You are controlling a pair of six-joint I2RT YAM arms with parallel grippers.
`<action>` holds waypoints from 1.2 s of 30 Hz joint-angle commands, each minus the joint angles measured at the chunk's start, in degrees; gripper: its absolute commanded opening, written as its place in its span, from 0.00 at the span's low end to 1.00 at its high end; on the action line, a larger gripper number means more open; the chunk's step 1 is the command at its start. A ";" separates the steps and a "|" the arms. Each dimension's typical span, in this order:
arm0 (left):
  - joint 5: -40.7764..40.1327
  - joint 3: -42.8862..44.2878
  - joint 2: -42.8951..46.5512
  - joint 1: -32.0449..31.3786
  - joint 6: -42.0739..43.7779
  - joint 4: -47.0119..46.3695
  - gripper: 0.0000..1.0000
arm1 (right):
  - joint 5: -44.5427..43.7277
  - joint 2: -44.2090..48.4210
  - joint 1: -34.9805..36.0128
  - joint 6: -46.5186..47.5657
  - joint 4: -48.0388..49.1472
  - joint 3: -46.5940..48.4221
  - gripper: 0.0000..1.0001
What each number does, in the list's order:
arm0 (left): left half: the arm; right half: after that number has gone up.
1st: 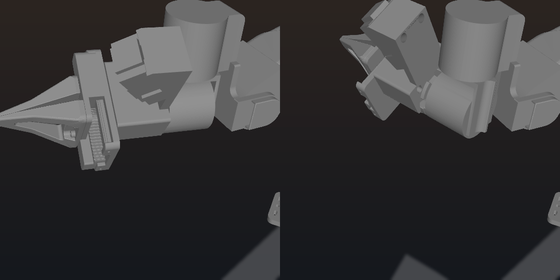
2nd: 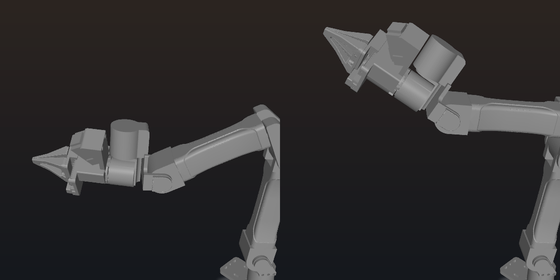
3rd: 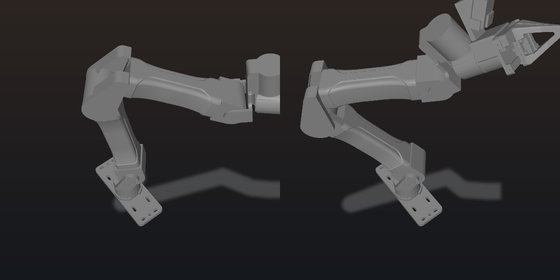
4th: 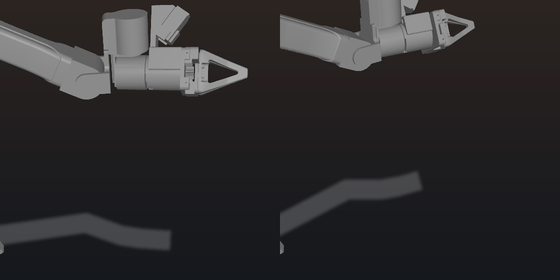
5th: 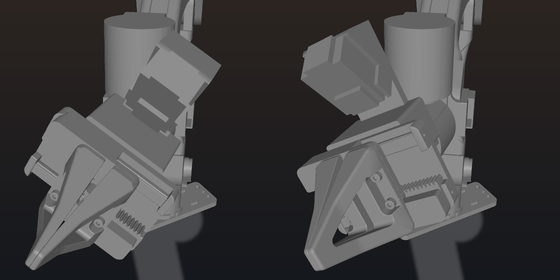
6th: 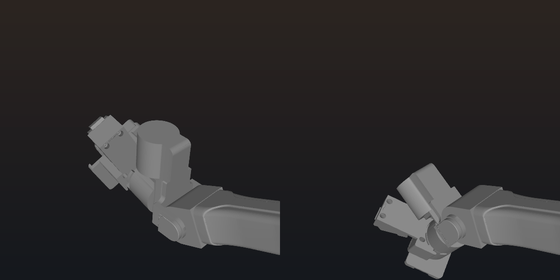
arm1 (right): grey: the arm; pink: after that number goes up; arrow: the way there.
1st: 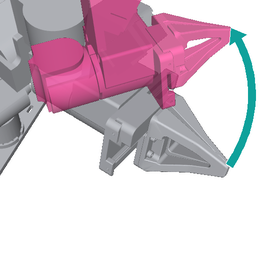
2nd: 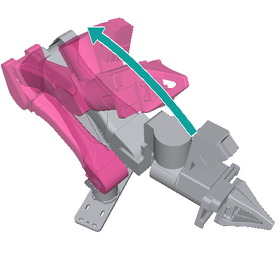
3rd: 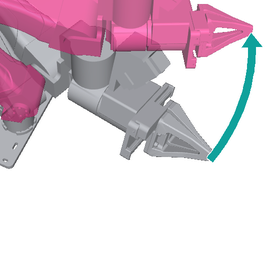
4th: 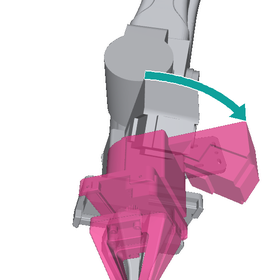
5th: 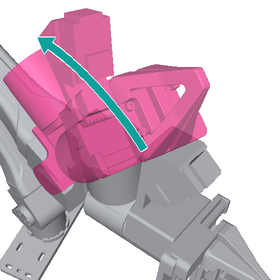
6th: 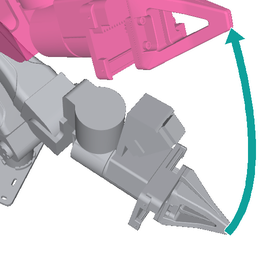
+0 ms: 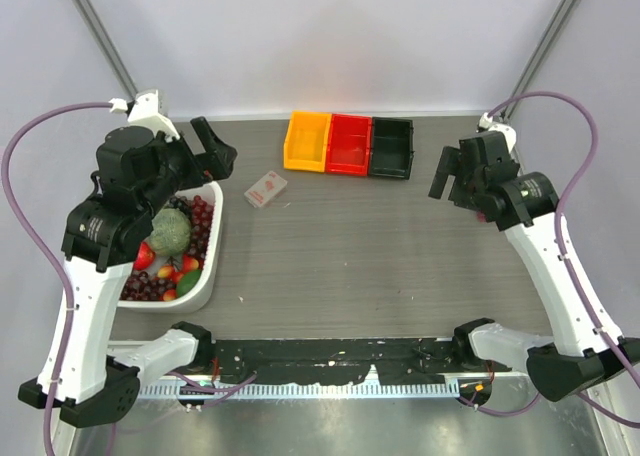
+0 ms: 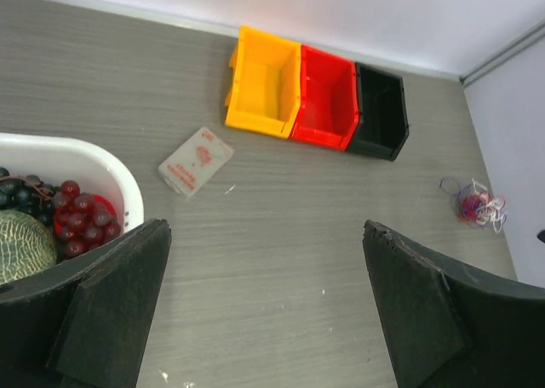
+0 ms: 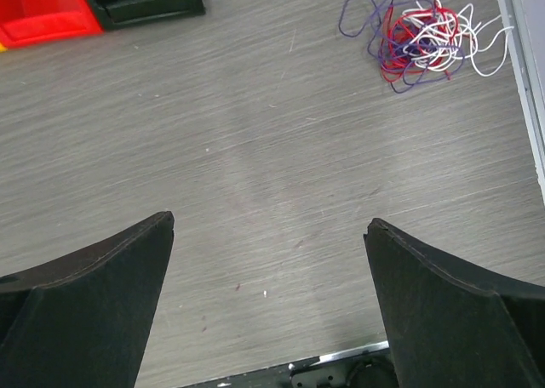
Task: Untangle the cables
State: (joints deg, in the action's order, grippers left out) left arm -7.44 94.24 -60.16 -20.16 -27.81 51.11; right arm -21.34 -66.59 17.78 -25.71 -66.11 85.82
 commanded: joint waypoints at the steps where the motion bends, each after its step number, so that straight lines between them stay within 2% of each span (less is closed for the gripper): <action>1: 2.70 1.31 -0.83 -0.14 1.81 6.01 1.00 | -4.21 0.50 -1.08 0.85 13.70 -7.76 0.99; 5: 5.93 0.68 -2.32 -0.23 -1.88 12.15 1.00 | -7.22 -6.17 -7.82 -3.71 16.97 -9.00 0.98; 7: 11.72 -0.36 -3.29 -0.14 -2.51 14.71 1.00 | -4.42 -8.81 -13.00 -5.04 20.55 -9.62 0.97; 10: 17.63 -4.57 -1.64 -0.14 -4.52 14.64 0.99 | -8.08 -14.16 -16.54 -6.36 23.91 -9.19 0.97; 15: 18.43 -9.68 4.08 -0.23 -8.13 11.03 0.99 | -6.79 -22.87 -25.33 -7.60 26.73 -5.94 0.96; 17: 18.60 -8.38 4.44 -0.14 -7.96 12.25 1.00 | -1.35 -27.96 -28.84 -5.32 27.87 -3.92 0.95; 20: 18.52 -5.74 4.09 -0.14 -6.99 14.54 1.00 | 1.04 -36.30 -32.62 -3.21 27.96 0.13 0.90; 25: 21.75 -6.26 6.63 -0.14 -6.82 13.06 1.00 | 5.34 -44.67 -32.90 1.46 29.11 2.16 0.84; 33: 25.37 -6.17 9.54 -0.14 -7.87 9.89 1.00 | 12.80 -42.05 -30.09 -0.13 33.32 -8.81 0.80; 36: 26.95 -7.13 9.10 -0.14 -8.13 8.83 1.00 | 13.26 -42.05 -27.11 -0.74 31.22 -10.14 0.77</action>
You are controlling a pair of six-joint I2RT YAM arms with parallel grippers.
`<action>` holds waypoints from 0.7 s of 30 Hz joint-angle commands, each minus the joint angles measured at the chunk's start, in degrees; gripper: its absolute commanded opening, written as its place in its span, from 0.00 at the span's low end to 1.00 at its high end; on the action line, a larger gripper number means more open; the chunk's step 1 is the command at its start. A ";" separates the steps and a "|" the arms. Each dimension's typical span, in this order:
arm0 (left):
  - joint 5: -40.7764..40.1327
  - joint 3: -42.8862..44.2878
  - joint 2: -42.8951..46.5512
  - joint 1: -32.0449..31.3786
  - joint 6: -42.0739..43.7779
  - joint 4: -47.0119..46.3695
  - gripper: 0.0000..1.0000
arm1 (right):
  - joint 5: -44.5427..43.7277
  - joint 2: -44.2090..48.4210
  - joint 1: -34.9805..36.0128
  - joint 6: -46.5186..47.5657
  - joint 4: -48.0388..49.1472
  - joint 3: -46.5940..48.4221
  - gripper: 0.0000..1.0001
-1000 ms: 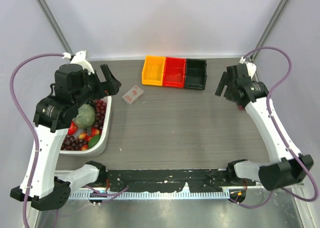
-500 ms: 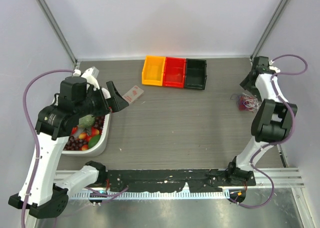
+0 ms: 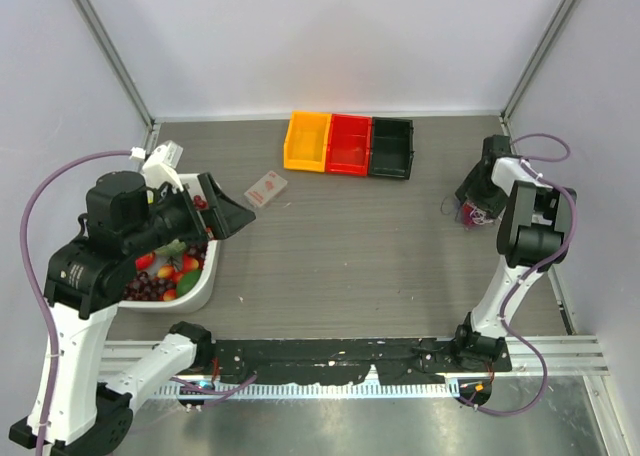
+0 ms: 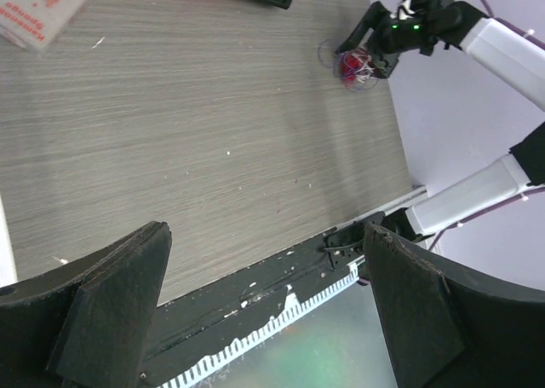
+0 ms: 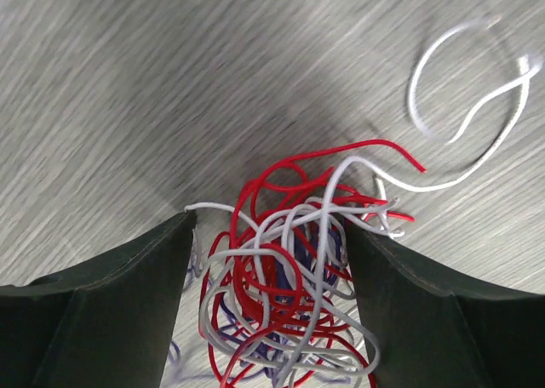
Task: Untangle the cables
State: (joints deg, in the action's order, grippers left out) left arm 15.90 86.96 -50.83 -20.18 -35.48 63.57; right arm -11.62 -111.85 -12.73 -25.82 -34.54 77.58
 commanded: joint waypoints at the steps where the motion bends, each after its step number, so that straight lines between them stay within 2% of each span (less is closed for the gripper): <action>1: 4.13 -0.29 -0.32 -0.12 -0.64 -3.98 1.00 | 4.66 4.00 5.68 -0.63 -0.52 -3.21 0.76; 8: 6.68 -2.75 -1.64 -0.20 -1.34 -6.09 1.00 | 4.23 14.28 22.91 -6.77 -2.28 -13.05 0.75; 12: 7.83 -4.87 -1.73 -0.20 -1.69 -7.23 1.00 | 5.11 17.80 37.32 -12.66 -2.46 -16.76 0.75; 14: 7.74 -5.83 -1.91 -0.21 -1.96 -7.23 1.00 | 5.29 18.16 46.87 -15.13 -2.81 -16.59 0.75; 16: 7.04 -6.53 -2.08 -0.29 -2.13 -7.23 1.00 | 5.90 18.42 52.86 -16.97 -2.20 -15.71 0.75; 18: 6.25 -7.15 -2.52 -0.29 -2.22 -6.97 1.00 | 5.30 18.51 57.35 -17.07 -2.98 -13.26 0.75; 21: 5.37 -8.29 -2.96 -0.38 -2.31 -6.88 0.99 | 5.46 19.39 60.36 -16.37 -4.48 -10.70 0.76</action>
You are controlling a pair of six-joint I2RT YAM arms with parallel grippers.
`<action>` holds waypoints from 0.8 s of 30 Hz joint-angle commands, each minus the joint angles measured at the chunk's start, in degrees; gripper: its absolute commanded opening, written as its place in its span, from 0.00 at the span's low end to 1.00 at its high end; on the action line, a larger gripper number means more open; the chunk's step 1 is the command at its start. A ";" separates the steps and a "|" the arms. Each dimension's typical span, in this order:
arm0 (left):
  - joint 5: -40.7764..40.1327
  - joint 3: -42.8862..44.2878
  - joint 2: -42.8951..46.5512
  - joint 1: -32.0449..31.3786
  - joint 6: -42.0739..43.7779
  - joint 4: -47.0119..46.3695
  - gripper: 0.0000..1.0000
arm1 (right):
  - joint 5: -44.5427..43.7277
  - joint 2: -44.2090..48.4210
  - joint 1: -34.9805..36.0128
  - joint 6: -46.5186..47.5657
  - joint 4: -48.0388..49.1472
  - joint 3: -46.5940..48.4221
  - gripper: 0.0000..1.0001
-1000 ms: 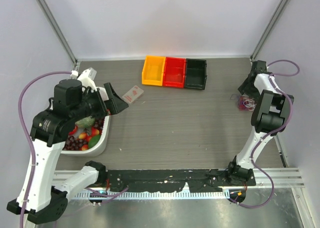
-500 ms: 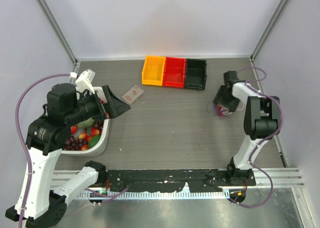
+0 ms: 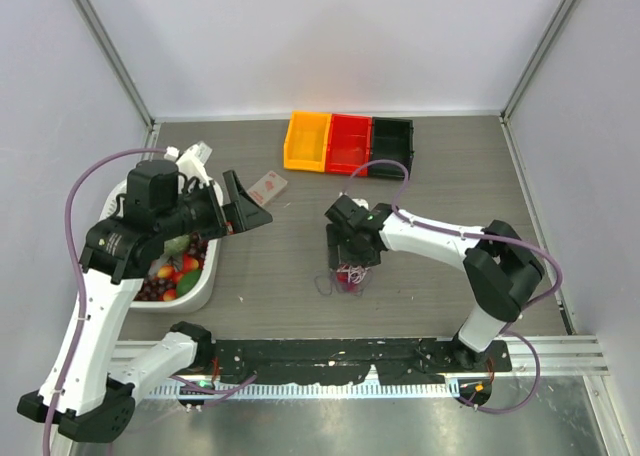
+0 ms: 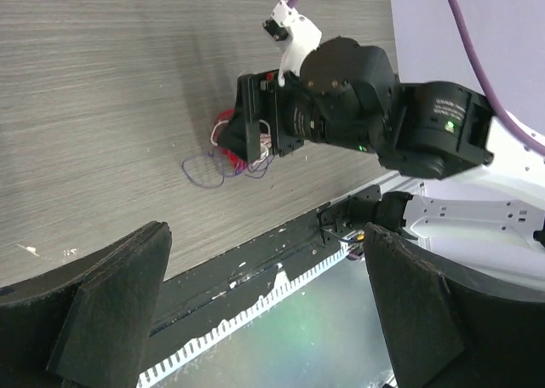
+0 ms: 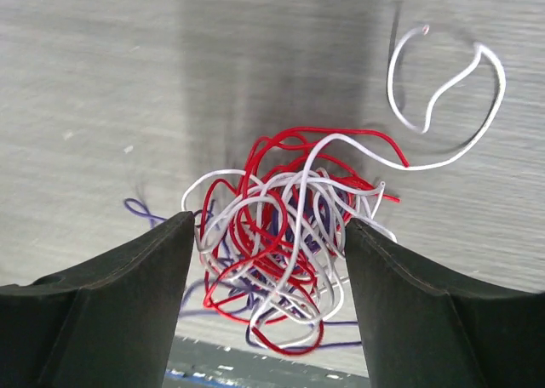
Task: Untangle the cables
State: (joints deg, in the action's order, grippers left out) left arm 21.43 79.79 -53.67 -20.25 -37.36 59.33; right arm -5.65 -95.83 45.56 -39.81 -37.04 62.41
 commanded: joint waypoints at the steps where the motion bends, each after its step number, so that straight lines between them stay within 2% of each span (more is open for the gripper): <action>1: -0.16 -1.56 -0.38 -0.49 -0.43 -2.64 0.99 | 0.45 4.41 2.51 -2.38 -2.07 4.82 0.76; 5: 2.38 -5.42 -0.38 -1.28 -2.35 -6.23 0.99 | 4.24 9.50 2.52 1.12 -2.33 5.43 0.80; 8: 5.11 -10.51 -0.30 -1.81 -6.30 -11.59 0.99 | 1.88 13.55 2.60 3.95 -6.98 7.98 0.82; 11: 4.59 -15.26 -1.34 -3.91 -10.35 -16.16 0.98 | -0.23 16.28 2.43 7.02 -10.68 8.78 0.82; 13: 1.79 -16.68 -3.27 -6.89 -12.90 -18.98 0.96 | -1.38 19.18 2.43 7.03 -10.96 6.68 0.82; 17: -5.42 -14.49 -12.48 -16.82 -14.75 -18.81 0.95 | 4.50 25.42 1.90 6.33 -6.65 0.96 0.83; 21: -6.48 -15.89 -22.07 -23.24 -17.91 -22.58 0.82 | 3.63 30.34 1.64 3.25 -5.16 -4.65 0.83; 24: -7.37 -18.96 -26.57 -25.01 -21.77 -29.59 0.70 | 4.77 35.79 1.55 2.46 -0.78 -12.28 0.83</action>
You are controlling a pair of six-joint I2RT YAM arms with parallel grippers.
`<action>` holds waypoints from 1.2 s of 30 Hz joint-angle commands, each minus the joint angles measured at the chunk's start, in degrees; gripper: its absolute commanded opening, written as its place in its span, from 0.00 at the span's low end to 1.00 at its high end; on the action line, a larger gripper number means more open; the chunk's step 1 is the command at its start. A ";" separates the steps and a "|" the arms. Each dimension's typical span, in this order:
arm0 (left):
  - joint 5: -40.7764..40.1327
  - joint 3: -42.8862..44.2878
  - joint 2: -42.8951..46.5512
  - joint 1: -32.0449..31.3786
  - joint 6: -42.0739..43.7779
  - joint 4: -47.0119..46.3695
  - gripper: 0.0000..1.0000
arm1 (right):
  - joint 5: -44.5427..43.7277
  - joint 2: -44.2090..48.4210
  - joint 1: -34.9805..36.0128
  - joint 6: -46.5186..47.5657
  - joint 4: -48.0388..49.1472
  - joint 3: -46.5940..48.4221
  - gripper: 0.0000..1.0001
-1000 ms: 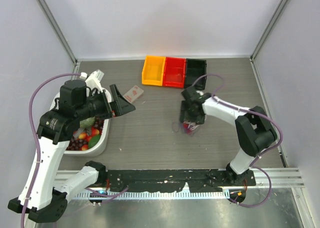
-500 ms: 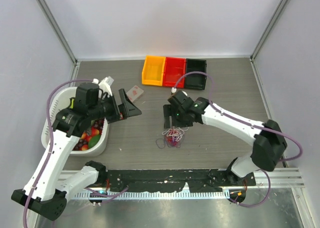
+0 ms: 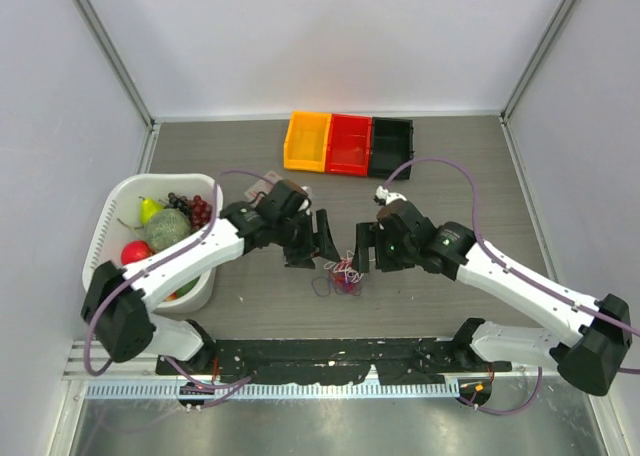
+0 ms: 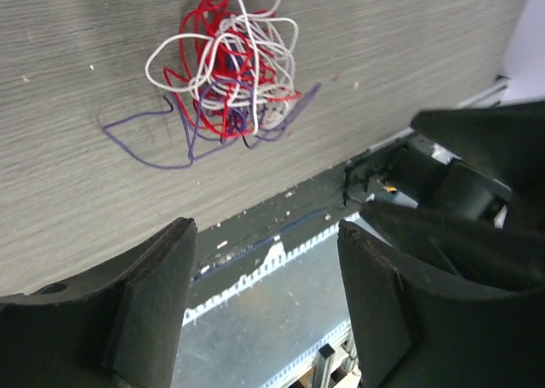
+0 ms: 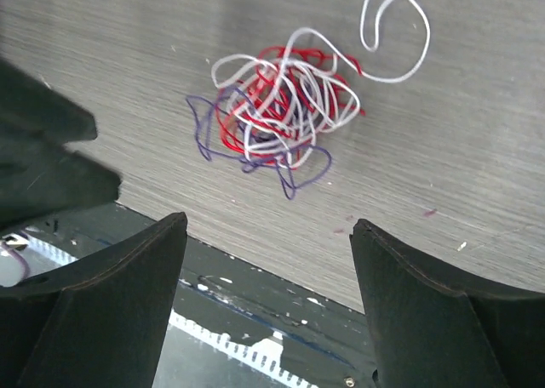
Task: Untangle the cables
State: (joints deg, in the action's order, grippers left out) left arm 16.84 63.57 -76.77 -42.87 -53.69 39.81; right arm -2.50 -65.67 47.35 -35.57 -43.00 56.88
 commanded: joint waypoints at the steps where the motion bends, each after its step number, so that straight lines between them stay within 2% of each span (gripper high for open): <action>1: -3.47 -4.75 -3.91 -3.00 -6.42 -12.54 0.68 | 4.58 7.90 -0.24 -1.78 6.52 -9.83 0.82; 5: -2.70 -9.34 -6.19 -3.45 -11.86 -20.03 0.64 | 8.46 8.99 -1.21 -3.62 9.52 -13.38 0.80; 8: -2.34 -8.91 -9.18 -3.36 -13.19 -20.04 0.56 | 10.76 8.10 -1.21 -4.59 9.43 -12.50 0.78; 12: -4.10 -8.20 -11.29 -4.15 -13.72 -21.18 0.55 | 9.62 8.19 -1.56 -2.67 9.78 -11.53 0.78; 18: -7.16 -6.53 -11.47 -4.41 -12.85 -16.27 0.46 | 9.80 5.90 -3.32 -1.08 8.90 -9.86 0.79; 25: -10.16 -7.67 -9.01 -5.91 -11.26 -12.74 0.45 | 13.05 5.47 -4.46 -2.84 13.11 -13.64 0.79; 26: -10.07 -7.67 -9.01 -5.91 -11.00 -12.39 0.42 | 13.05 5.12 -4.46 -3.36 13.29 -13.81 0.79; 33: -10.51 -5.04 -11.90 -5.99 -8.54 -10.98 0.38 | 14.11 4.59 -4.37 -3.19 14.62 -14.08 0.79; 36: -10.25 -4.25 -13.84 -6.08 -8.27 -10.90 0.33 | 13.84 4.32 -4.38 -2.92 14.00 -13.64 0.79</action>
State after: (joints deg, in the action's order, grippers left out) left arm 7.90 56.49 -88.62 -48.64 -63.70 28.29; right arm 10.68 -60.95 43.05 -38.30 -30.96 42.50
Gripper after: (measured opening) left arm 0.356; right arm 0.792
